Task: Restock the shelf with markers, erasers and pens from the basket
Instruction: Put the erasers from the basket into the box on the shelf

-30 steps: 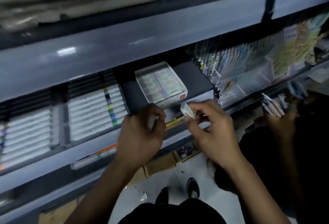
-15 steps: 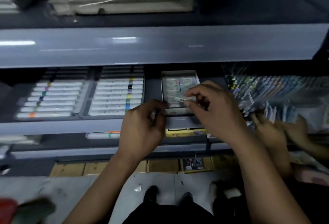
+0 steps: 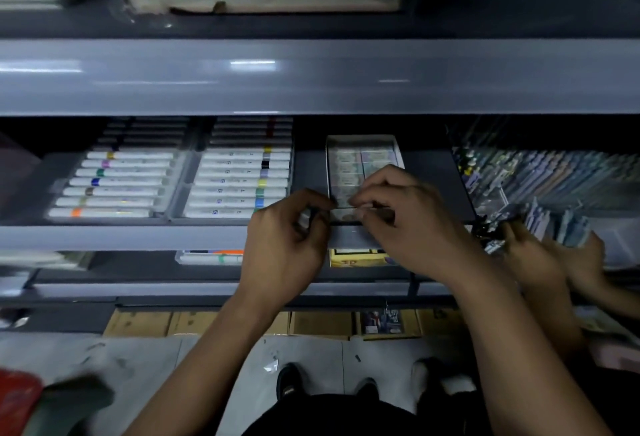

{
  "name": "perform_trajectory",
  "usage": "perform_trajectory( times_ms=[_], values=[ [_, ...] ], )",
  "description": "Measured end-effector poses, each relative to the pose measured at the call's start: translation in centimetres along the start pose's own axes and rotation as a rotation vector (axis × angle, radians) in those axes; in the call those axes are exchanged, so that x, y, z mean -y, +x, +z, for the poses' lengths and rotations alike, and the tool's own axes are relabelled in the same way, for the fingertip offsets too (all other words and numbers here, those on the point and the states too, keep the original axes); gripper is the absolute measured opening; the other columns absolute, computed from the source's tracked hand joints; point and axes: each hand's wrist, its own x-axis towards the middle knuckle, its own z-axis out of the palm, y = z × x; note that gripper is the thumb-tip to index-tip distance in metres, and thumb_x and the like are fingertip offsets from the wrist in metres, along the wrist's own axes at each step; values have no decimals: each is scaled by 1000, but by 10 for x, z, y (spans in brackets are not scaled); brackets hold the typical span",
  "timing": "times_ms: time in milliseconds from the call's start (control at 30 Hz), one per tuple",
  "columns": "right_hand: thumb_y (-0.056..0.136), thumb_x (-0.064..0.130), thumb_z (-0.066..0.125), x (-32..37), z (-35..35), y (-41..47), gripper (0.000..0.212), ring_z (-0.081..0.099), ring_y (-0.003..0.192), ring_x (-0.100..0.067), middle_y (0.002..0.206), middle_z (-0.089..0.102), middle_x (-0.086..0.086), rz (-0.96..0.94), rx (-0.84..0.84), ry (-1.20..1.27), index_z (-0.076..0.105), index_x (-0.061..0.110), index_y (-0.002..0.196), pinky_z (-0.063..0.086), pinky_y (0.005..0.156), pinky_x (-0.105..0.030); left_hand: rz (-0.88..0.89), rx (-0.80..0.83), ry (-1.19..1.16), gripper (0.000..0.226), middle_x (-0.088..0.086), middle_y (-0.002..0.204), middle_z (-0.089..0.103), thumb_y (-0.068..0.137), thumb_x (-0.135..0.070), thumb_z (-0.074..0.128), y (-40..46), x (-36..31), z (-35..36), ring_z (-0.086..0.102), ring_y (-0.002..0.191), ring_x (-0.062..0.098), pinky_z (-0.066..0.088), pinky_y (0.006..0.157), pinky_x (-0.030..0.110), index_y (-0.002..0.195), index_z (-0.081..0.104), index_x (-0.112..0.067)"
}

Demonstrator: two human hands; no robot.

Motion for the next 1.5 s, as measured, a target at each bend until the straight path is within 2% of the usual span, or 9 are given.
perform_trajectory(
  times_ms=[133,300,467,667,833,1033,1133,1300,1500],
  values=[
    [96,37,65,4,6,-4,29,53,111,-7,118,48,12,48,20,-3,75,18,117,49,95,-23,-82,-33,-157,29,-1,70,68,105,-29,52,2,-6,2,58,58,23,44,53,40,87,72,-18],
    [97,23,65,15,12,-12,22,59,107,-16,115,52,3,24,-173,61,71,13,116,54,90,-34,-369,-38,-568,66,-1,52,31,105,-62,40,6,-33,0,26,44,14,25,45,22,52,38,-23],
    [97,24,65,41,19,-23,17,60,103,-24,108,55,-1,-58,-315,180,70,11,106,52,86,-41,-654,-9,-929,68,4,60,37,105,-68,31,11,-42,-3,29,52,19,21,44,23,58,38,-20],
    [86,50,67,65,27,-28,36,55,100,-14,105,52,8,14,-102,196,62,22,108,49,84,-36,-837,34,-1253,60,4,67,39,102,-67,36,10,-49,-6,51,57,19,39,46,24,69,45,-17],
    [84,51,68,66,24,-28,34,55,96,-13,102,51,10,57,-126,129,61,25,104,51,81,-37,-843,109,-1265,57,15,74,50,103,-65,33,7,-55,-8,52,62,29,36,63,37,80,46,-14],
    [91,39,58,67,22,-30,26,58,88,-12,97,59,9,47,-190,111,70,21,105,54,77,-37,-821,77,-1236,52,11,71,54,102,-62,39,4,-60,-7,61,62,27,45,65,37,82,52,-16],
    [96,32,63,61,19,-31,21,61,85,-7,96,65,10,43,-216,141,71,21,111,55,75,-32,-782,83,-1199,52,12,75,59,104,-61,37,3,-57,-6,63,66,26,50,59,32,81,54,-17],
    [99,23,68,44,7,-27,20,71,89,-11,95,70,11,202,-201,482,64,32,116,60,79,-39,-718,59,-863,44,3,67,40,106,-47,41,7,-47,-3,38,58,16,21,48,25,70,48,-22],
    [100,16,65,15,-12,-19,26,68,77,-23,84,73,3,287,-299,435,77,39,104,56,70,-40,-488,35,-585,23,-1,64,53,83,-15,74,7,-35,-2,40,49,6,28,42,17,67,61,-25]
  ],
)
